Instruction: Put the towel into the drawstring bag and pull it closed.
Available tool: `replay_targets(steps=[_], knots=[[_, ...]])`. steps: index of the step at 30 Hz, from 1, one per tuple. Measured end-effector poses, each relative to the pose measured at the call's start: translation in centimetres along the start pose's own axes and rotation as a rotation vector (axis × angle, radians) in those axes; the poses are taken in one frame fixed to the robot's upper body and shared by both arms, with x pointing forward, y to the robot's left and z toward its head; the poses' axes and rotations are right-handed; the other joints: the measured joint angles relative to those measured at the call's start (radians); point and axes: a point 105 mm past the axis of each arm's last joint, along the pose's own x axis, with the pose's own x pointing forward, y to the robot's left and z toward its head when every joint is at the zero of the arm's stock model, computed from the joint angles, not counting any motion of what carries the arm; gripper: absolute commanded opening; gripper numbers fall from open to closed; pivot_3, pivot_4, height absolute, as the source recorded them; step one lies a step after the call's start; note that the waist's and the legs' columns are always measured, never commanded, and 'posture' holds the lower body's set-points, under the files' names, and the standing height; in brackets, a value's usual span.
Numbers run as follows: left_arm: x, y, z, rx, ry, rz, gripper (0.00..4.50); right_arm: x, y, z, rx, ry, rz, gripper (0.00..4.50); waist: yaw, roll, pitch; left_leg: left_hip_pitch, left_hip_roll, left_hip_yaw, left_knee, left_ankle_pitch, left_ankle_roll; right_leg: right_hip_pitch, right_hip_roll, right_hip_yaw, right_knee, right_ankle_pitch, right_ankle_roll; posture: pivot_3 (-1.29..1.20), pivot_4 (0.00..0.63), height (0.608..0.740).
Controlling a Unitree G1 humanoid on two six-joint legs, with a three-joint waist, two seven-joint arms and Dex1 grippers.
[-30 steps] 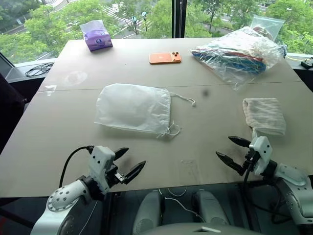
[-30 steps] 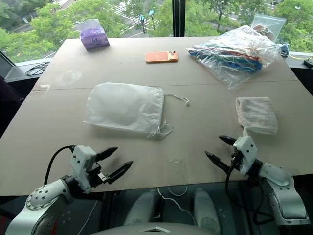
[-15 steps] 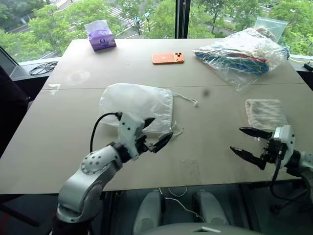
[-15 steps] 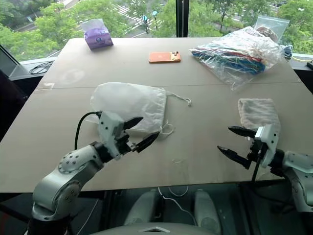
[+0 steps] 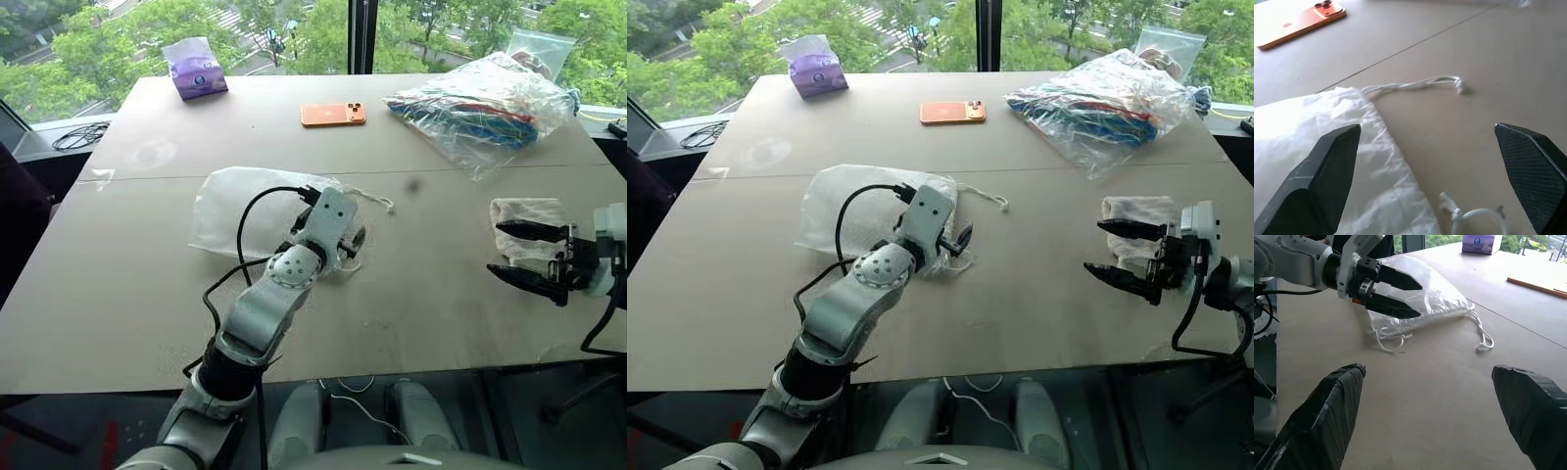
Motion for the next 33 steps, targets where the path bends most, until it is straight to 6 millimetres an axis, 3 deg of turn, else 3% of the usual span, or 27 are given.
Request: replay_targets(steps=[4,10,11,13,15,21,25,33], knots=[[0.0,0.4,-1.0,0.107,0.060,0.071,4.50,-0.2,-0.4,-0.1,0.002,0.003,-0.009,4.43,0.001,0.000,0.000,0.000,0.001,0.001,0.000,0.000,0.000,0.000,-0.001,0.000,-0.001,0.000,0.000,0.00,0.150,0.740],[0.8,0.3,-2.0,0.109,0.095,0.111,4.50,-0.2,-0.4,-0.1,-0.005,0.002,-0.001,4.43,0.004,0.000,0.000,0.000,0.001,0.001,0.001,0.000,0.000,0.000,-0.001,0.000,-0.001,0.000,0.000,0.00,0.150,0.740],[0.8,0.2,-2.1,0.108,0.097,0.111,4.00,-0.2,-0.4,-0.1,-0.005,0.002,-0.002,4.50,0.004,0.000,0.000,0.000,0.001,0.001,0.001,0.000,0.000,0.000,-0.001,0.000,-0.001,0.000,0.000,0.00,0.150,0.740],[1.3,-0.2,-2.1,0.086,0.077,0.117,3.50,-0.2,-0.5,0.1,-0.009,-0.002,-0.003,4.50,0.004,0.000,0.000,0.000,0.001,0.001,0.001,0.000,0.000,0.000,-0.002,0.000,-0.001,0.000,0.000,0.00,0.150,0.740],[1.6,-0.7,-3.1,0.060,0.104,0.110,2.71,-0.3,-0.6,0.0,-0.005,-0.002,-0.007,4.50,0.005,0.000,0.000,0.000,0.001,0.000,0.001,0.000,0.000,0.000,-0.002,0.000,-0.001,0.000,0.000,0.00,0.150,0.740],[1.7,-0.1,-3.3,0.017,0.102,0.154,0.03,-0.4,-0.7,0.0,-0.002,-0.003,-0.011,4.50,0.005,0.000,0.000,0.000,0.001,0.001,0.001,0.000,0.000,0.000,-0.002,0.000,-0.001,0.000,0.000,0.00,0.150,0.740],[1.4,0.8,-3.6,0.009,0.086,0.197,0.03,-0.4,-0.9,0.1,-0.006,-0.008,-0.015,4.50,0.005,0.000,0.000,0.000,0.001,0.001,0.001,0.000,0.000,0.000,-0.002,0.000,-0.001,0.000,0.000,0.00,0.150,0.740],[-0.9,4.0,-2.1,0.016,-0.094,0.306,0.03,-0.5,-1.0,0.2,-0.015,-0.010,-0.022,4.50,0.012,0.000,0.000,0.000,0.001,0.001,0.001,0.000,0.000,0.000,-0.004,0.000,-0.001,0.000,0.000,0.00,0.150,0.740]])
